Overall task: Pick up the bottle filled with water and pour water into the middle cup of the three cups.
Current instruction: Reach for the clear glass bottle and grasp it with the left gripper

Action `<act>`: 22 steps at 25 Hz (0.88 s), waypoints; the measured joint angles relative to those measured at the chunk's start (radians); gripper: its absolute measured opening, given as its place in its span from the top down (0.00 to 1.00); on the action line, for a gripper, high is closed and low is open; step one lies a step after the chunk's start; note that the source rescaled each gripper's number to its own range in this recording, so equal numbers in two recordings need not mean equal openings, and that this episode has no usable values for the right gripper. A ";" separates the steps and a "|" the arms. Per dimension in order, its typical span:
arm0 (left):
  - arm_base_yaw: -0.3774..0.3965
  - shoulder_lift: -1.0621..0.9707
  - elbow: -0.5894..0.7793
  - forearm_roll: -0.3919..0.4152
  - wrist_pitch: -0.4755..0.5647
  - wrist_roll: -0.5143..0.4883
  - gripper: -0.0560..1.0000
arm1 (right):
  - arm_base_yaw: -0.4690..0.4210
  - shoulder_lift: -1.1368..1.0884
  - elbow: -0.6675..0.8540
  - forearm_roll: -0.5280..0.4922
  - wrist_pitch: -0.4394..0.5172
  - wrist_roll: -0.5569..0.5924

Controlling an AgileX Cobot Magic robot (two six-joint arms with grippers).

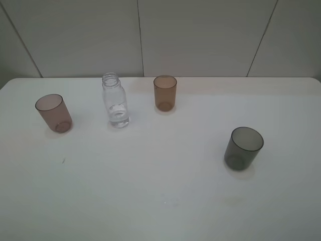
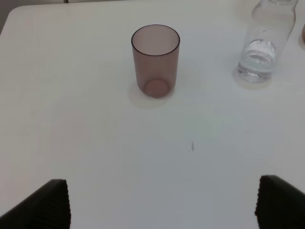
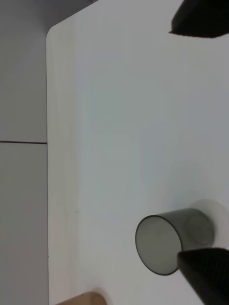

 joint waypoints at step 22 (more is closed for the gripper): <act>0.000 0.000 0.000 0.000 0.000 0.000 0.00 | 0.000 0.000 0.000 0.000 0.000 0.000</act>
